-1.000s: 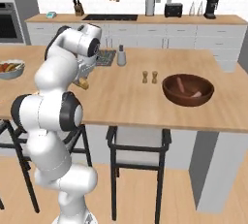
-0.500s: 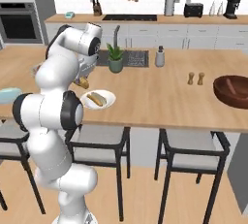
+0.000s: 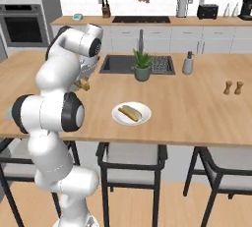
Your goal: Place one bun and one sausage from the bowl on each plate.
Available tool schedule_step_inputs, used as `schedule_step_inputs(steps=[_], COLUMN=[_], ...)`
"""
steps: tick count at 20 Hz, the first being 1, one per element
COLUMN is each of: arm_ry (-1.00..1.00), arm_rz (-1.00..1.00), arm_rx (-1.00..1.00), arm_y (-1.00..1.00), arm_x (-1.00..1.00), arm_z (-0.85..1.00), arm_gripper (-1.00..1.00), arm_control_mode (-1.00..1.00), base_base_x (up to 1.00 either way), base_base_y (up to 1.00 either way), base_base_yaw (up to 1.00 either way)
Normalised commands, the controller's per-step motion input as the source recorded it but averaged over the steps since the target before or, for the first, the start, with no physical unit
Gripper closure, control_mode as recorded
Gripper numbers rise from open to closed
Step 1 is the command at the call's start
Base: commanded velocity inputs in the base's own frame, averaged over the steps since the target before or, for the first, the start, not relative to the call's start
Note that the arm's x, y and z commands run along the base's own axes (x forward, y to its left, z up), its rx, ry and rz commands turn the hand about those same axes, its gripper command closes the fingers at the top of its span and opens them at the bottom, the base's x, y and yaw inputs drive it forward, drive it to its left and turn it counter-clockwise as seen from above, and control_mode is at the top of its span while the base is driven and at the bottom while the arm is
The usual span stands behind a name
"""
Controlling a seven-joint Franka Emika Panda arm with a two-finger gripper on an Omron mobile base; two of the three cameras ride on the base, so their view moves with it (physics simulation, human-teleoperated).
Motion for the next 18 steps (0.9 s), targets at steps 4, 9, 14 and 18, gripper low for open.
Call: schedule_step_inputs(steps=[4, 9, 14, 18], arm_ry=[0.00, 0.00, 0.00, 0.00], arm_rz=[0.00, 0.00, 0.00, 0.00], arm_rx=[0.00, 0.00, 0.00, 0.00], arm_y=[0.00, 0.00, 0.00, 0.00], arm_x=[0.00, 0.00, 0.00, 0.00], arm_z=[0.00, 0.00, 0.00, 0.00], arm_gripper=[1.00, 1.00, 1.00, 1.00], arm_control_mode=[1.00, 1.00, 1.00, 1.00], base_base_x=[-0.20, 0.02, 0.15, 0.41], base_base_y=[1.00, 0.83, 0.56, 0.46], base_base_yaw=[-0.02, -0.04, -0.01, 0.00])
